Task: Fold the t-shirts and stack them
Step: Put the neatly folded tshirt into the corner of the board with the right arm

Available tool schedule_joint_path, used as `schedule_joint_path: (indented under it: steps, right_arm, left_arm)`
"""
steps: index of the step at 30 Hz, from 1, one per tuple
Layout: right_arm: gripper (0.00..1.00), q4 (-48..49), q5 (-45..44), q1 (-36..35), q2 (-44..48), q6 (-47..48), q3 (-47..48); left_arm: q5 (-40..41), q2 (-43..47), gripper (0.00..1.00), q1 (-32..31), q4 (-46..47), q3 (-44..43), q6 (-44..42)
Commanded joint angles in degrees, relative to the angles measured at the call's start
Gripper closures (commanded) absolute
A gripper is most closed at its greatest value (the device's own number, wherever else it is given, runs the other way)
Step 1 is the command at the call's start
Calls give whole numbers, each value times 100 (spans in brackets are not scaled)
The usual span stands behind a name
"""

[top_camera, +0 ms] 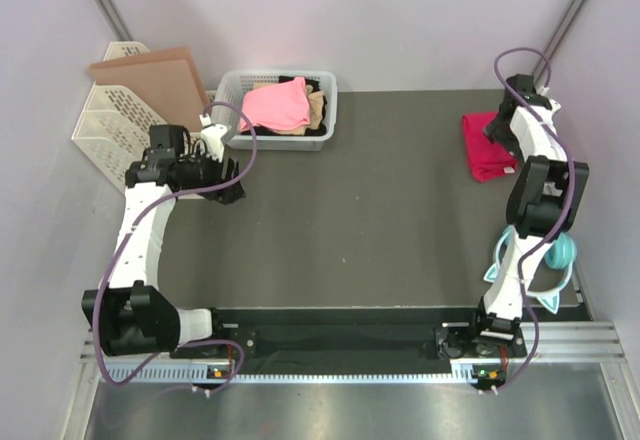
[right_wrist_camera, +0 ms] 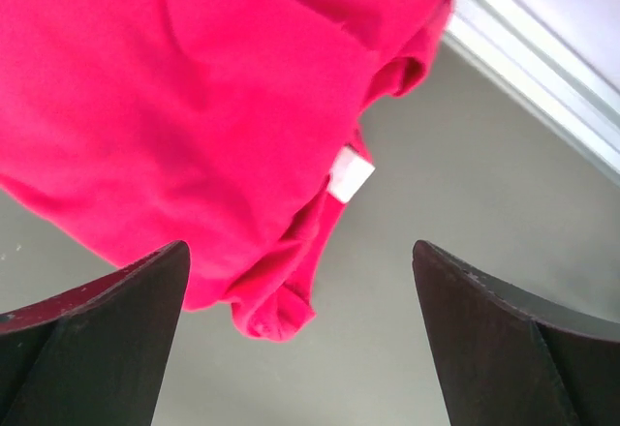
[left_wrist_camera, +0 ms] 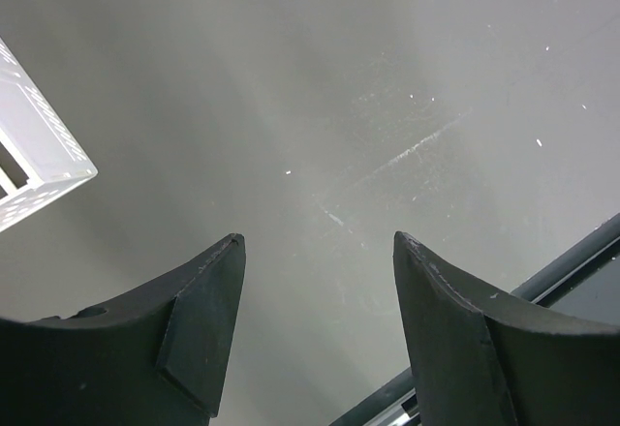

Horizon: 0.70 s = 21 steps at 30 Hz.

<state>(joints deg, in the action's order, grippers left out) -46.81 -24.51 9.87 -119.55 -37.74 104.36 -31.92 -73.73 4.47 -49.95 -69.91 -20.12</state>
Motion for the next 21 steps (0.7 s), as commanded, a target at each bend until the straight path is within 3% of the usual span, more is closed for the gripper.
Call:
schedule_joint_path:
  steps: [1,3,8,17,21]
  right_arm:
    - [8,-354,377,-117,-550,442,1084]
    - [13,-556,517,-143,-954,574,1585]
    - [16,-575,684,-169,-1334,715,1772]
    - [15,-575,1036,-169,-1897,891,1693]
    - [14,-689,1237,-143,-2387,1048,2437]
  left_arm:
    - [-78,70,32,19,135,100,43]
    - [-95,-9,32,28,188,127,52]
    - [-77,-71,32,45,258,153,105]
    - [-51,-273,32,54,293,13,175]
    - [-60,-352,32,63,302,4,201]
